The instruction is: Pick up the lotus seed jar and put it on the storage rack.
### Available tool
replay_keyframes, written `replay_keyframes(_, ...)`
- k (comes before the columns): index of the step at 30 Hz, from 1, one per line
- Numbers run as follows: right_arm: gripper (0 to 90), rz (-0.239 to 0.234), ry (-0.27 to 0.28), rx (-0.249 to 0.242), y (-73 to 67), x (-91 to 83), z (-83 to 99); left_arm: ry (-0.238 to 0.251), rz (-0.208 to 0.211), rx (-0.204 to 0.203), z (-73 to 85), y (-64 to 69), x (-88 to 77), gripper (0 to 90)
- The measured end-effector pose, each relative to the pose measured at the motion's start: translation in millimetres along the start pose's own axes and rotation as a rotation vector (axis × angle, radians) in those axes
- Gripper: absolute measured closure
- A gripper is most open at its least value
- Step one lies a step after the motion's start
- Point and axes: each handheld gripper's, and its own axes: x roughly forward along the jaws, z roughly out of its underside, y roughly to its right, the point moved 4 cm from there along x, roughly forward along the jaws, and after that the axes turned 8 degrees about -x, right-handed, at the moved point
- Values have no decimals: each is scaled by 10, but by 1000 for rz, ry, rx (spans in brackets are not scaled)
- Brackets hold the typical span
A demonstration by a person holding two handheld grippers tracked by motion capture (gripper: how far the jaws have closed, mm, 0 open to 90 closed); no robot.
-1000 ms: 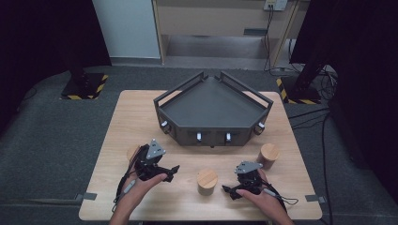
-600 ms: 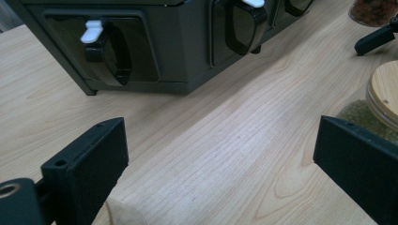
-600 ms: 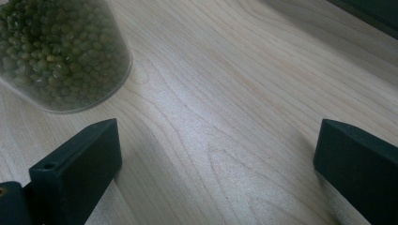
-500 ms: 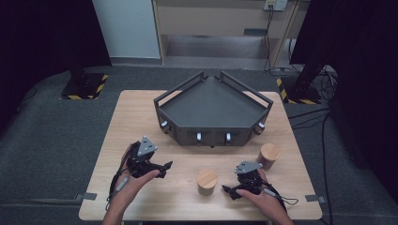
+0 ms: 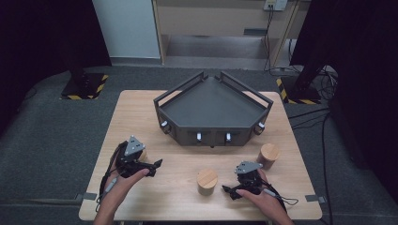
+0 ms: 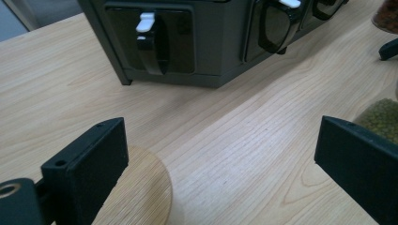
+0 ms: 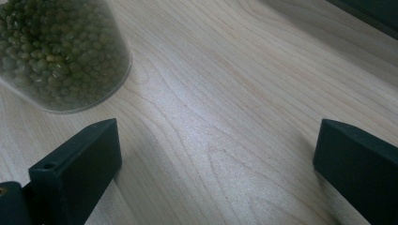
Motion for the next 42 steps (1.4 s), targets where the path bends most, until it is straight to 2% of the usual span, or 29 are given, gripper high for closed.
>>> replay_keyframes(9, 17, 1, 0, 0, -2, 0, 0, 13, -20, -19, 97, -108, -64, 18)
replay_keyframes(23, 18, 3, 0, 0, -5, -1, 1, 24, -67, -18, 174, -286, -126, 17)
replay_keyframes(35, 18, 3, 0, 0, -6, -2, 2, 22, -77, -29, 243, -422, -95, 17)
replay_keyframes(42, 18, 3, 0, 0, -6, -2, 2, -4, -77, -38, 308, -467, 0, 17)
